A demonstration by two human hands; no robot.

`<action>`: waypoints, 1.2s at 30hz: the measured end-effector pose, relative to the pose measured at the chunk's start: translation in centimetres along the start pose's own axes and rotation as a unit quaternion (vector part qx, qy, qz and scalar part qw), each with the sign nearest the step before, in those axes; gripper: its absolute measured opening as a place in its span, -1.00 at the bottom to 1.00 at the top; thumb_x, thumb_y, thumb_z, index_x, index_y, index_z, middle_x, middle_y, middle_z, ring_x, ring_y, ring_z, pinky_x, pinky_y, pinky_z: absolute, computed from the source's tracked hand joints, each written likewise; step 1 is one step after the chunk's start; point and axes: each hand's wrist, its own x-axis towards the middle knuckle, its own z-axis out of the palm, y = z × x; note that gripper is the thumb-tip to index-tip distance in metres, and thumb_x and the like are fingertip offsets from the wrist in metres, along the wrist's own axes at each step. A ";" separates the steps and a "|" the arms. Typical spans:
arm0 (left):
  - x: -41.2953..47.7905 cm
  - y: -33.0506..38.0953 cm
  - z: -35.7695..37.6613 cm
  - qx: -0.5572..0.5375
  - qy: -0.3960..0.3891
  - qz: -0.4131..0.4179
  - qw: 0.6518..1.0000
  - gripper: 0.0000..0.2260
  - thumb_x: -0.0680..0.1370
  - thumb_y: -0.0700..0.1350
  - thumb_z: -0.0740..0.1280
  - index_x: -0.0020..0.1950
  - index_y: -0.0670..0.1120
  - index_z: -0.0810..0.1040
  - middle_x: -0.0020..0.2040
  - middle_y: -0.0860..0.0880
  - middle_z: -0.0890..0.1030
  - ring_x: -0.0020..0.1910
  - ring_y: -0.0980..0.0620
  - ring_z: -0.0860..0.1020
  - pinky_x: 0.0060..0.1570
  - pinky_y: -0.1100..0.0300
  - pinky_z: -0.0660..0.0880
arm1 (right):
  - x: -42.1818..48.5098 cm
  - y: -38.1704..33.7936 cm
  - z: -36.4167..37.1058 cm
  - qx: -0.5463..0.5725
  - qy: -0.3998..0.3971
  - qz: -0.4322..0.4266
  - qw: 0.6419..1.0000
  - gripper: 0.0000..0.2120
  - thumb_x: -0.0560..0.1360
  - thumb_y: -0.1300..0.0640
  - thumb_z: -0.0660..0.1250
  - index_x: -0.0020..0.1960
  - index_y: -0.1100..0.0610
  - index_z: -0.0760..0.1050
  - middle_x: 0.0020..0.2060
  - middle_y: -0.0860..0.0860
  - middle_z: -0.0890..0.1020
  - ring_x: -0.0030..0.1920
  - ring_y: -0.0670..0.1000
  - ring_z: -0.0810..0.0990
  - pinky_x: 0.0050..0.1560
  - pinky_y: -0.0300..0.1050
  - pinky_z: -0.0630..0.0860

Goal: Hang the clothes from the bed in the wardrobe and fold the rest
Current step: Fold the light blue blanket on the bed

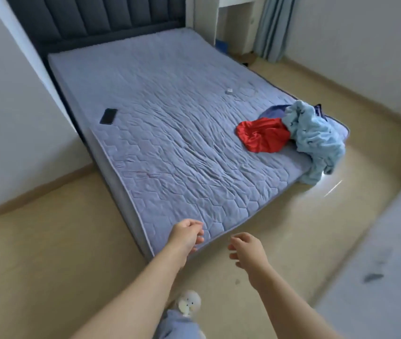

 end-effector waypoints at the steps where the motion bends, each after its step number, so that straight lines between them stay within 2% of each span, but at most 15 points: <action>1: 0.7 0.9 1.8 0.014 -0.018 0.003 1.000 -0.81 0.59 -0.19 0.17 -0.21 -0.03 0.45 -0.30 0.01 0.49 -0.41 0.12 0.44 -0.46 0.31 0.28 | 0.7 0.0 -1.5 0.017 0.011 0.007 1.000 -0.81 0.51 0.25 0.21 -0.26 0.09 0.47 -0.36 0.05 0.53 -0.37 0.03 0.46 -0.34 -0.23 0.33; 8: 7.5 7.8 11.9 0.057 -0.077 0.020 0.995 -0.82 0.59 -0.20 0.16 -0.17 -0.04 0.46 -0.30 0.00 0.49 -0.37 0.09 0.45 -0.37 0.26 0.31 | 9.4 -3.1 -10.0 0.071 0.068 0.034 0.995 -0.84 0.52 0.24 0.19 -0.21 0.11 0.46 -0.31 0.05 0.53 -0.38 0.00 0.46 -0.38 -0.25 0.32; 16: 17.6 18.3 21.3 0.098 -0.070 0.008 0.993 -0.83 0.59 -0.20 0.14 -0.16 -0.05 0.44 -0.29 0.00 0.47 -0.40 0.10 0.43 -0.41 0.26 0.26 | 23.0 -10.6 -17.5 0.082 0.050 0.055 0.994 -0.84 0.53 0.21 0.21 -0.22 0.10 0.46 -0.32 0.02 0.53 -0.39 -0.03 0.47 -0.38 -0.26 0.33; 23: 25.5 23.8 30.7 0.117 -0.051 -0.011 0.992 -0.82 0.59 -0.19 0.16 -0.19 -0.05 0.45 -0.30 -0.01 0.48 -0.40 0.10 0.44 -0.47 0.30 0.25 | 34.4 -13.3 -25.0 0.100 0.026 0.076 0.992 -0.85 0.55 0.21 0.20 -0.19 0.13 0.45 -0.28 0.05 0.53 -0.38 -0.01 0.46 -0.39 -0.21 0.33; 28: 34.0 27.0 41.6 0.087 0.004 -0.053 0.995 -0.84 0.59 -0.19 0.16 -0.16 -0.05 0.45 -0.30 -0.01 0.48 -0.40 0.10 0.43 -0.49 0.31 0.27 | 46.9 -15.0 -32.0 0.048 -0.018 0.100 0.994 -0.85 0.53 0.23 0.18 -0.20 0.15 0.44 -0.28 0.08 0.53 -0.33 0.03 0.46 -0.35 -0.20 0.35; 32: 39.2 29.4 50.2 0.054 0.020 -0.105 0.993 -0.83 0.58 -0.18 0.18 -0.17 -0.02 0.47 -0.27 0.00 0.51 -0.36 0.09 0.48 -0.42 0.28 0.31 | 56.6 -16.7 -37.8 -0.030 -0.039 0.120 0.992 -0.87 0.49 0.22 0.18 -0.21 0.15 0.44 -0.28 0.08 0.56 -0.24 0.08 0.49 -0.21 -0.12 0.37; 36: 44.3 31.2 55.8 0.058 0.032 -0.113 0.991 -0.83 0.58 -0.18 0.18 -0.18 0.00 0.47 -0.26 0.01 0.52 -0.34 0.10 0.49 -0.41 0.27 0.33 | 64.5 -18.1 -41.2 -0.098 -0.059 0.103 0.988 -0.86 0.46 0.22 0.15 -0.20 0.07 0.44 -0.24 0.02 0.55 -0.13 0.08 0.51 -0.09 -0.09 0.44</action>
